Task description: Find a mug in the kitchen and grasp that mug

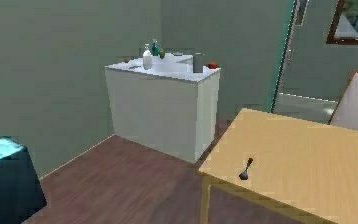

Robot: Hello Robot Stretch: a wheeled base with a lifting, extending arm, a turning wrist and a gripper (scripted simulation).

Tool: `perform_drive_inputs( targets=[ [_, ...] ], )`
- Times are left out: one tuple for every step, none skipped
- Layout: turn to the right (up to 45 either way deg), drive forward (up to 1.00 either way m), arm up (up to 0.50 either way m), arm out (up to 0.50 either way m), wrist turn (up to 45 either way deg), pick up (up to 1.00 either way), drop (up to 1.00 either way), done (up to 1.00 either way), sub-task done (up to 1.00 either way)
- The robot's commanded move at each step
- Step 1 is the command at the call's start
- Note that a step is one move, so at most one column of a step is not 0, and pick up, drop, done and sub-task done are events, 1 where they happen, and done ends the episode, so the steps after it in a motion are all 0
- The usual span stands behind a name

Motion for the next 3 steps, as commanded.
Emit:
perform_drive_inputs(
  targets=[
    [-33.0,0.0,0.0,0.0,0.0,0.0,0.0,0.0,0.0],
    [0.0,0.35,0.0,0.0,0.0,0.0,0.0,0.0,0.0],
    [9.0,0.0,0.0,0.0,0.0,0.0,0.0,0.0,0.0]
  ],
)
